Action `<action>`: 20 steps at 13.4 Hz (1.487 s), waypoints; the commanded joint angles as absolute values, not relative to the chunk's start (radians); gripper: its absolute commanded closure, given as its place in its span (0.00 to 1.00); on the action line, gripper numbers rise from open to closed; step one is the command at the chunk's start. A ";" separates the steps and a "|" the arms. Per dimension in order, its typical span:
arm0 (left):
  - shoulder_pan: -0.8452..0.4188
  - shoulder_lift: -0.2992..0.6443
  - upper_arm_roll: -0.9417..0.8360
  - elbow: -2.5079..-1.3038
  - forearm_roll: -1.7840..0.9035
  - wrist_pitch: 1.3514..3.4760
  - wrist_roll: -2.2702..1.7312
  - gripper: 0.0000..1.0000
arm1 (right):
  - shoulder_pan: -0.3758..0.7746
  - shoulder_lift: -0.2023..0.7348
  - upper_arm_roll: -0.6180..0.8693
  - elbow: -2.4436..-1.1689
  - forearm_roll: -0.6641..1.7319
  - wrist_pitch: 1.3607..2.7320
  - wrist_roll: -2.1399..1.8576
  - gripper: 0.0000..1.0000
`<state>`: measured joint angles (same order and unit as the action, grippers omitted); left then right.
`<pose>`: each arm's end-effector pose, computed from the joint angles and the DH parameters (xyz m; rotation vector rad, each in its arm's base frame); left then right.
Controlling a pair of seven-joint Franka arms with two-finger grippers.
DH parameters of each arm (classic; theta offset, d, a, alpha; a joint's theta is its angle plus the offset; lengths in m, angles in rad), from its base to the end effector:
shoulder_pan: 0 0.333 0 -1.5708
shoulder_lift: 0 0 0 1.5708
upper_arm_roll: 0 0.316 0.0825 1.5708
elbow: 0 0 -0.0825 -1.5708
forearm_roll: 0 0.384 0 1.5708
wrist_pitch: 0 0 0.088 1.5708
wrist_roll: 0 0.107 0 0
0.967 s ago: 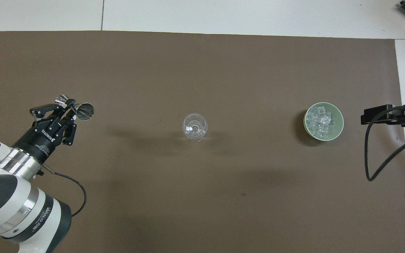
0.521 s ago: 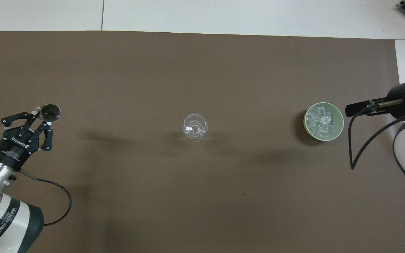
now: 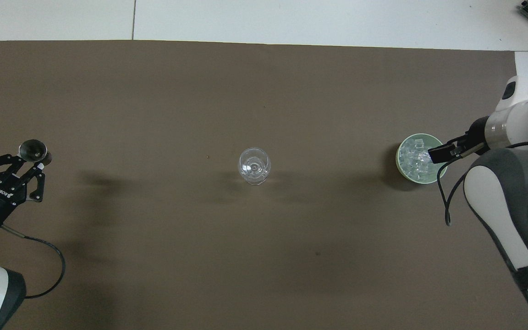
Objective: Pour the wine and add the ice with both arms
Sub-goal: 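Grasp the green ice cup rim with the right gripper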
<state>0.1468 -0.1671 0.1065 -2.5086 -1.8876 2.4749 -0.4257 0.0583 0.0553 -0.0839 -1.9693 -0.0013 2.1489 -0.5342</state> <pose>0.4452 0.1178 0.3524 0.8233 1.8028 -0.0334 0.5815 -0.0143 0.4546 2.9963 0.7805 0.1830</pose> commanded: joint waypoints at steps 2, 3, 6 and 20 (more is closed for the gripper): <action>0.219 -0.082 0.106 -2.479 -1.870 2.360 -0.472 1.00 | 0.041 0.086 -0.083 -2.039 0.014 2.241 -0.714 0.00; 0.228 -0.057 0.104 -2.471 -1.870 2.346 -0.474 1.00 | 0.041 0.110 -0.090 -2.039 0.015 2.255 -0.753 0.00; 0.264 0.017 0.104 -2.438 -1.870 2.284 -0.476 1.00 | 0.041 0.153 -0.113 -2.049 0.015 2.316 -0.833 0.00; 0.333 0.178 0.103 -2.359 -1.888 2.148 -0.643 1.00 | 0.051 0.190 -0.117 -2.097 0.023 2.364 -0.756 0.38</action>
